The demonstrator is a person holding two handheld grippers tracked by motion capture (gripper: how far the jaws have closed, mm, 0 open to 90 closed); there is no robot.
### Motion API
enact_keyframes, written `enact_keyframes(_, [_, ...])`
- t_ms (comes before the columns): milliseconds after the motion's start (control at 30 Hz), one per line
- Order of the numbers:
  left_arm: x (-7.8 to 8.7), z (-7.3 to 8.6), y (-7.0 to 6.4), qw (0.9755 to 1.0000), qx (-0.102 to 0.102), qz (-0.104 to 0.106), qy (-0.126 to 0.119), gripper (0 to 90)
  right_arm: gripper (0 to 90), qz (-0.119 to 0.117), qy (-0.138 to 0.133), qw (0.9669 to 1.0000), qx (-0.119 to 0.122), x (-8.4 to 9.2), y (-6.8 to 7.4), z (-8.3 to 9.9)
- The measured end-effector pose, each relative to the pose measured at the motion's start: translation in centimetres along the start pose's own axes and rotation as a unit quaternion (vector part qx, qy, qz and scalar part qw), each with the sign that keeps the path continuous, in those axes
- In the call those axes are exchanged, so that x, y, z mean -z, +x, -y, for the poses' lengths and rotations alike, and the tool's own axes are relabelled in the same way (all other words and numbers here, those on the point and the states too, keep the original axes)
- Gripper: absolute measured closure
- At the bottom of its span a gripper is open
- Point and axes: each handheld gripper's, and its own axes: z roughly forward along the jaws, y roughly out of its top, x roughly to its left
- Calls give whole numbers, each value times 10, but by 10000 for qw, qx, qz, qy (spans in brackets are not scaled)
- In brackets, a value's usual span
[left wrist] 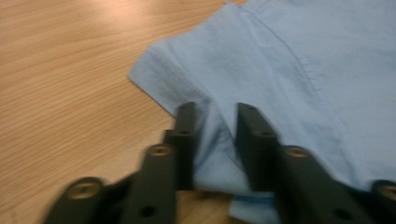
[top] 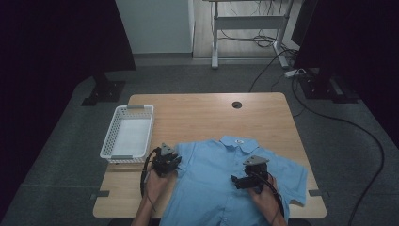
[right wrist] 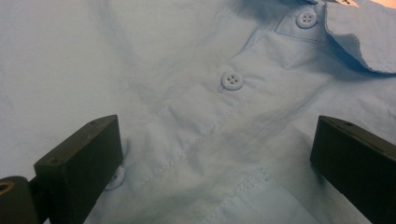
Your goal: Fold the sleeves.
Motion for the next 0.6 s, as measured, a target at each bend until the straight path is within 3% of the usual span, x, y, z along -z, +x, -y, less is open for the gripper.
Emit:
enact_keyframes(67, [0, -1, 0, 9999, 68, 78, 37, 845, 19, 0, -1, 10000, 0, 0, 0, 0])
enact_keyframes(167, [1, -3, 0, 9998, 149, 99, 68, 867, 19, 0, -1, 10000, 0, 0, 0, 0])
enact_keyframes(333, [17, -17, -10, 9989, 154, 267, -352, 868, 19, -5, -1, 10000, 6, 0, 0, 0])
enact_keyframes(467, [24, -28, -27, 9964, 31, 605, -594, 865, 18, -9, -1, 10000, 11, 0, 0, 0])
enact_keyframes(600, [19, -35, -49, 9958, -352, 671, -521, 860, 18, -8, 0, 10000, 10, 0, 0, 0])
